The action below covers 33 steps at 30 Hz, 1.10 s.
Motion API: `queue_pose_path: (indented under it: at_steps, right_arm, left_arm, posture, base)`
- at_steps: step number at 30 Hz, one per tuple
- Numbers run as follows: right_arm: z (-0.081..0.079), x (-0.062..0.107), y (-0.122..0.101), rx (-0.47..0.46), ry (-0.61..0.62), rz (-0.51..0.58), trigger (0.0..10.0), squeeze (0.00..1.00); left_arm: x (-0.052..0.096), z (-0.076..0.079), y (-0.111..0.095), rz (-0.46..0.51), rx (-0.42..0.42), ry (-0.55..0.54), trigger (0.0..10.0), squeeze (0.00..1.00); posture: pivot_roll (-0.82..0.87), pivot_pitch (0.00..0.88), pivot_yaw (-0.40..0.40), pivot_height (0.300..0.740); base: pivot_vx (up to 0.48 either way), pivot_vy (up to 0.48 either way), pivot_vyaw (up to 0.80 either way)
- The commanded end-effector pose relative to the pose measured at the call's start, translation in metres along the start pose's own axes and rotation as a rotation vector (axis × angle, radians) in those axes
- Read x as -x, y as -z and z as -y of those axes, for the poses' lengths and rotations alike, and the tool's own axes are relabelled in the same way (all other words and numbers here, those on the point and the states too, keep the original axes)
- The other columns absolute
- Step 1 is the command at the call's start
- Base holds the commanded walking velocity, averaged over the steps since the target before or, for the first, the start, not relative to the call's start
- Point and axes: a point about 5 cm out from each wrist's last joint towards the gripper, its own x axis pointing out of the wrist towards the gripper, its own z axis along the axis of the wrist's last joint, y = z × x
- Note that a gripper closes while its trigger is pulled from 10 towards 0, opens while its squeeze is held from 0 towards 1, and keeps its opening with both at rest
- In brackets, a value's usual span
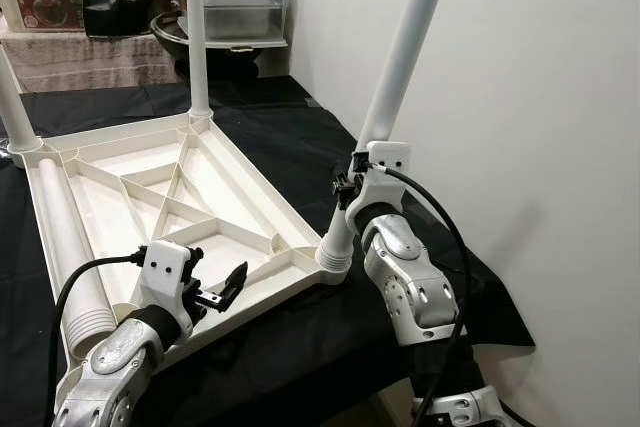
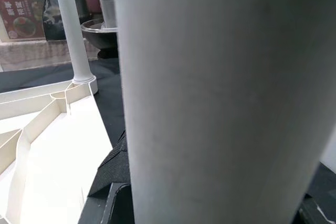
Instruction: Building children table
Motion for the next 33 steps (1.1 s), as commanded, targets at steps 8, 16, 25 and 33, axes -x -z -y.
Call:
queue_pose_path:
  at_steps: [8, 16, 25, 33]
  right_arm:
    - [0.015, 0.002, 0.012, 0.036, 0.065, -0.053, 10.0, 0.01]
    - [0.015, 0.003, 0.002, 0.013, 0.068, 0.013, 10.0, 1.00]
    - [0.013, 0.006, -0.006, -0.036, 0.043, 0.065, 10.0, 1.00]
    - [0.014, 0.006, 0.007, -0.174, 0.038, -0.005, 0.0, 0.81]
  left_arm:
    - [-0.003, 0.003, 0.001, -0.004, -0.007, 0.022, 10.0, 0.00]
    - [-0.004, 0.004, 0.002, -0.004, -0.005, 0.025, 10.0, 0.00]
    - [-0.003, 0.004, 0.002, -0.007, -0.006, 0.028, 10.0, 0.00]
    - [-0.003, 0.003, 0.003, -0.008, -0.008, 0.025, 10.0, 0.00]
  posture:
    - [0.05, 0.000, -0.119, 0.740]
    - [0.04, 0.000, -0.117, 0.740]
    - [0.04, 0.000, -0.117, 0.740]
    - [0.05, 0.000, -0.120, 0.740]
  base:
    - [0.000, 0.000, 0.00]
    - [0.000, 0.000, 0.00]
    - [0.000, 0.000, 0.00]
    - [0.000, 0.000, 0.00]
